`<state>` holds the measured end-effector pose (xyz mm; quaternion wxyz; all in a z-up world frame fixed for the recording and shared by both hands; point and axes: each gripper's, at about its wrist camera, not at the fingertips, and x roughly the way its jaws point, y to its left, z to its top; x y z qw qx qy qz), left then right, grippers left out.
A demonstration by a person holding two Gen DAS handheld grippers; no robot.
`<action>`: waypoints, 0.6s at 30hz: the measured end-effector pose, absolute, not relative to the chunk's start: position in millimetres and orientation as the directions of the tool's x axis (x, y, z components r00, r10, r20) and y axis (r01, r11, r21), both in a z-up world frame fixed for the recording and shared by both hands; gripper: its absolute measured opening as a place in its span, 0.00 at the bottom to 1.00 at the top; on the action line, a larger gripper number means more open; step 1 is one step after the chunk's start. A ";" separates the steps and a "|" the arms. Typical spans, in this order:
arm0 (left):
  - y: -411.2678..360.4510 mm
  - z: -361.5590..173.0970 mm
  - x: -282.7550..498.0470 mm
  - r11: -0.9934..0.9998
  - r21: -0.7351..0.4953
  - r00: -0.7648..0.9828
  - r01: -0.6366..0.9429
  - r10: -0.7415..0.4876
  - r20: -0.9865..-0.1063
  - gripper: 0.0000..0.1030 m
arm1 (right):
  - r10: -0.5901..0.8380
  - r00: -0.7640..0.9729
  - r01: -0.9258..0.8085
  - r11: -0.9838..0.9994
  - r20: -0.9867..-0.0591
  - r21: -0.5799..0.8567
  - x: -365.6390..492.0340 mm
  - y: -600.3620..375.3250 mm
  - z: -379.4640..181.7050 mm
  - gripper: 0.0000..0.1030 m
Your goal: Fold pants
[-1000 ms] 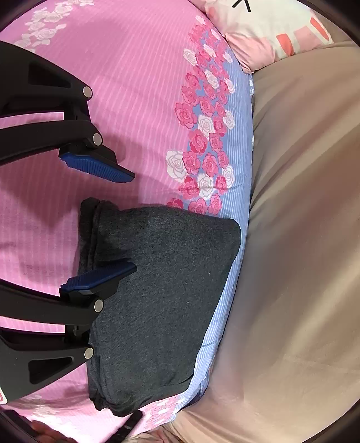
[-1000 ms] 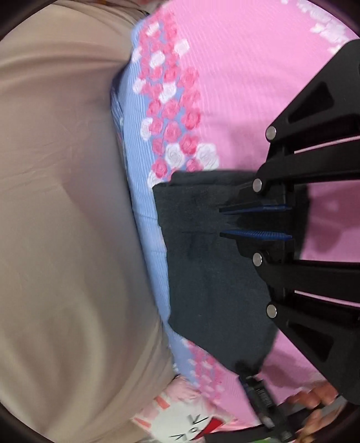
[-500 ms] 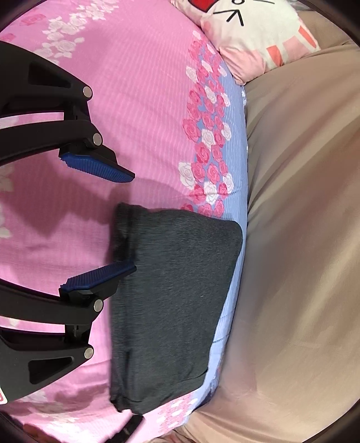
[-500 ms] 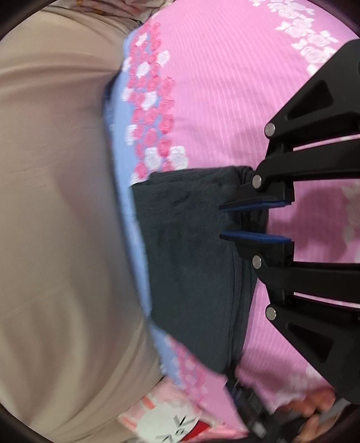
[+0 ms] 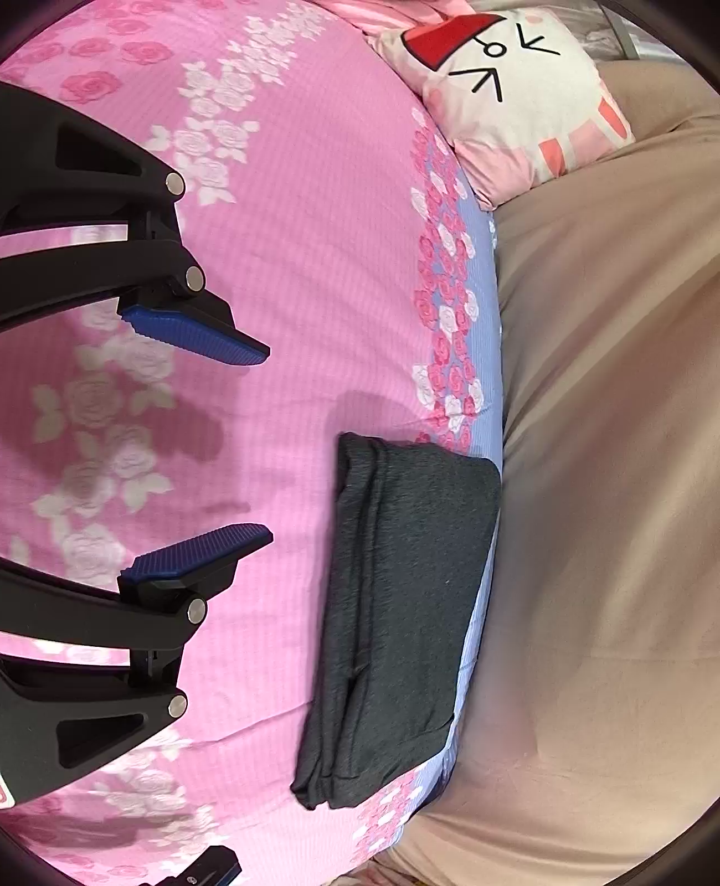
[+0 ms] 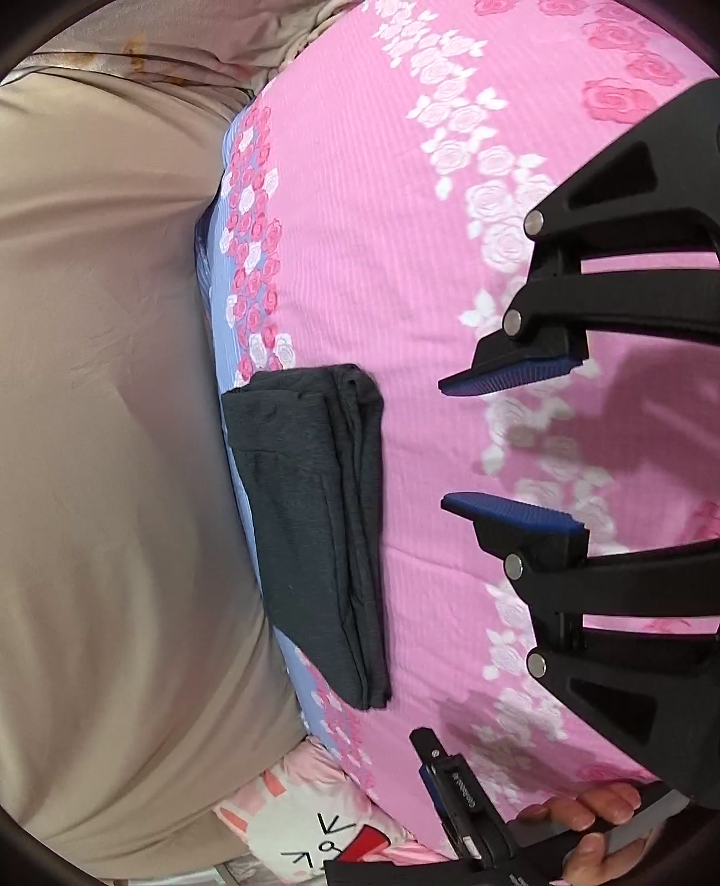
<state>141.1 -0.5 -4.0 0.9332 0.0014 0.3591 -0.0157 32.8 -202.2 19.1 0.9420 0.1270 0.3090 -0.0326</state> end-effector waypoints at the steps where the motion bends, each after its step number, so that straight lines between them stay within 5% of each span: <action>1: -0.3 -3.9 138.2 0.999 -0.011 0.743 0.030 -0.029 -0.669 0.57 | 0.011 0.809 0.138 0.968 -0.587 0.208 30.4 -200.9 19.8 0.35; 11: -0.5 -1.4 111.2 0.999 -0.006 0.756 0.033 -0.029 -0.654 0.59 | -0.012 0.824 0.127 0.978 -0.566 0.165 8.0 -178.3 25.0 0.56; 18: -6.2 0.6 107.5 0.999 0.006 0.762 0.043 -0.029 -0.646 0.60 | 0.025 0.824 0.106 0.974 -0.565 0.198 18.4 -179.3 29.8 0.58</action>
